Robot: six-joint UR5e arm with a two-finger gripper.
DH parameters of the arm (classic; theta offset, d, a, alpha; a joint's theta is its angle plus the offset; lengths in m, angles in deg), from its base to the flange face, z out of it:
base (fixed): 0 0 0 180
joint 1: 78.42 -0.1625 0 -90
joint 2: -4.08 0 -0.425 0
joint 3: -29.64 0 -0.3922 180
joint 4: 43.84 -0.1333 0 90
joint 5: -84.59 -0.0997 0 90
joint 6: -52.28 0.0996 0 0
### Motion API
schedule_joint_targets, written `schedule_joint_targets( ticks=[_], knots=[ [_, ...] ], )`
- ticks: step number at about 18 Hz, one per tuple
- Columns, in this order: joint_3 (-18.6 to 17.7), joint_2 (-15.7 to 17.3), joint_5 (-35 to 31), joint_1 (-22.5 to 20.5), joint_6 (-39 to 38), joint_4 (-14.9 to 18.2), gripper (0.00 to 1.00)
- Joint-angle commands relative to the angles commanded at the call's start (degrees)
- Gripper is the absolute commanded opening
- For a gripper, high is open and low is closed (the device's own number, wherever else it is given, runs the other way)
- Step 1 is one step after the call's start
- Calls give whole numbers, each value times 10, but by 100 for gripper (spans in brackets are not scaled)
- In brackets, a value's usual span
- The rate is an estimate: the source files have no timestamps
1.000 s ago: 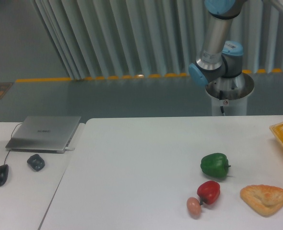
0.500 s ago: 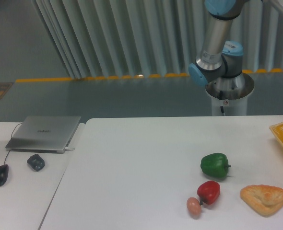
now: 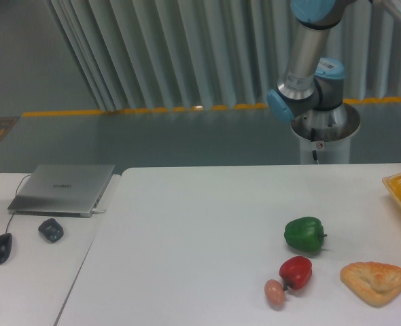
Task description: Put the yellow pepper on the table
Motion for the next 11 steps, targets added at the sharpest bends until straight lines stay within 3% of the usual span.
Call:
schedule_joint_targets(
  ticks=[6,11],
  knots=[
    [3,3,10,8,-8,4,100],
    [-17,2,16,12,-22,-2,100]
  ],
)
